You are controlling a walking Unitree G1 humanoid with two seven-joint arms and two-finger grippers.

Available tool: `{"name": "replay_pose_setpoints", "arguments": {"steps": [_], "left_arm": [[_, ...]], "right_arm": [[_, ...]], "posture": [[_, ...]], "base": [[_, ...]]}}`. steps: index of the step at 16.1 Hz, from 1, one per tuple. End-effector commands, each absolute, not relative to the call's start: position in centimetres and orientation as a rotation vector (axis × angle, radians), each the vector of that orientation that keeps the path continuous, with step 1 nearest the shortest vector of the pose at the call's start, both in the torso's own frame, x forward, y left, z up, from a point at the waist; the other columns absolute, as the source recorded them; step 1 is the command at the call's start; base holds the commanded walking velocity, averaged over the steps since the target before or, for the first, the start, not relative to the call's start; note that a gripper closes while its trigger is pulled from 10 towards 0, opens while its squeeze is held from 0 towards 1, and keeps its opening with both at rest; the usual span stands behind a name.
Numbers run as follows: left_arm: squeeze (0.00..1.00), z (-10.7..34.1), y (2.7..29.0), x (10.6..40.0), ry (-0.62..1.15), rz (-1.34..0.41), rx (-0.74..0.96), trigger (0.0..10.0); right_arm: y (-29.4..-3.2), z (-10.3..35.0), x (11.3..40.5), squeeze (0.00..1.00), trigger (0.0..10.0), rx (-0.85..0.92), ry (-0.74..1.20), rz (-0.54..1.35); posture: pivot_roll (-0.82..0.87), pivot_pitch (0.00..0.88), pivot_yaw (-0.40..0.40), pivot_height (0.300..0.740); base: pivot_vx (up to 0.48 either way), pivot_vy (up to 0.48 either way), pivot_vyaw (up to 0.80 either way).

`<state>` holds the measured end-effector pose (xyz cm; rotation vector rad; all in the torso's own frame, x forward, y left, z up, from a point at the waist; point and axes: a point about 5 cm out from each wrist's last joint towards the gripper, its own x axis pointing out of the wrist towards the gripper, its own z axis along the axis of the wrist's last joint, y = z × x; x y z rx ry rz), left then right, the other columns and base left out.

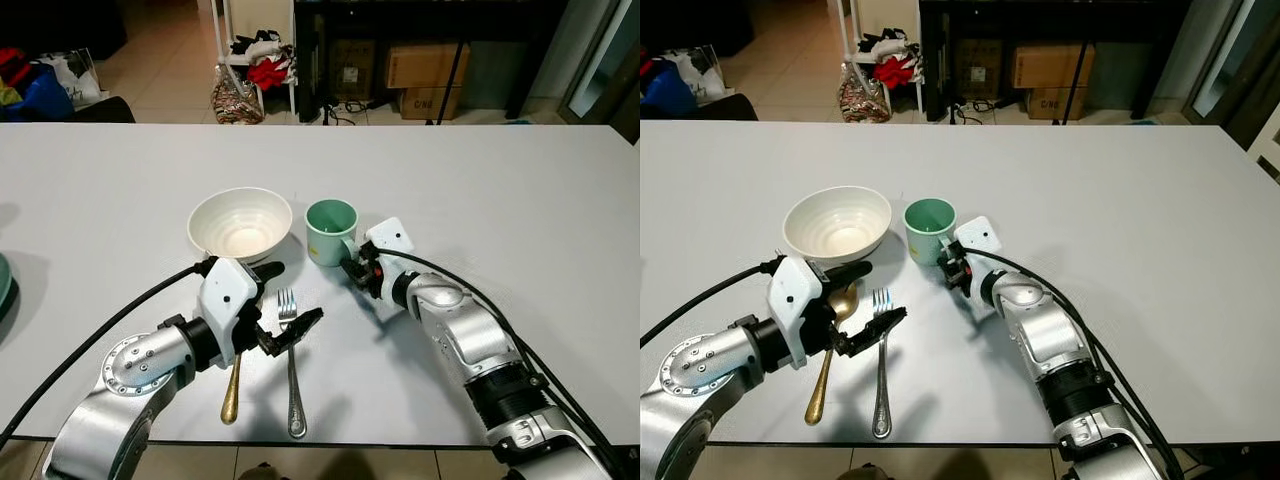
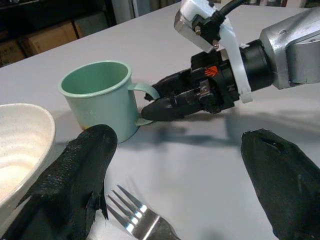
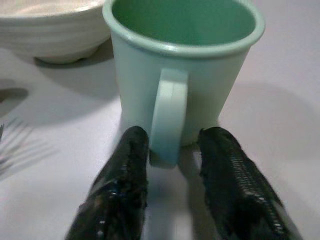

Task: Setting the table

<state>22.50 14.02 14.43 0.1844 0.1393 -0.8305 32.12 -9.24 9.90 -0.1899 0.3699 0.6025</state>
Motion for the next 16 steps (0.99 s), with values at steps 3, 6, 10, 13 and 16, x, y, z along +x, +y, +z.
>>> {"name": "replay_pose_setpoints", "arguments": {"steps": [3, 6, 10, 13, 16], "left_arm": [[0.0, 14.7, 13.9, 22.7, 0.12, -0.827, 0.188, 10.0], [0.0, 14.9, 14.0, 22.3, 0.11, -0.815, 0.155, 10.0], [0.0, 15.3, 13.8, 21.5, 0.091, -0.814, 0.071, 10.0], [0.0, 16.2, 13.7, 22.4, 0.033, -0.672, 0.042, 10.0], [0.0, 16.2, 13.8, 23.4, -0.006, -0.458, 0.094, 10.0]], "right_arm": [[-10.5, 12.4, 31.8, 1.0, 10.0, -0.188, 0.292, 0.614], [-11.7, 14.2, 29.6, 1.0, 10.0, -0.175, 0.248, 0.67], [-13.3, 16.3, 24.2, 1.0, 10.0, -0.089, 0.214, 0.7], [-13.9, 16.6, 23.3, 1.0, 10.0, -0.027, 0.113, 0.48], [-13.9, 16.2, 22.2, 1.0, 10.0, 0.028, 0.102, 0.327]], "posture": [[0.14, 0.0, 0.034, 0.74], [0.14, 0.0, 0.031, 0.74], [0.11, 0.0, 0.045, 0.74], [0.1, 0.0, 0.055, 0.74], [0.09, 0.0, 0.065, 0.74]], "base": [[0.0, 0.0, 0.0], [0.0, 0.0, 0.0], [0.0, 0.0, 0.0], [0.0, 0.0, 0.27], [0.0, 0.0, 0.8]]}}
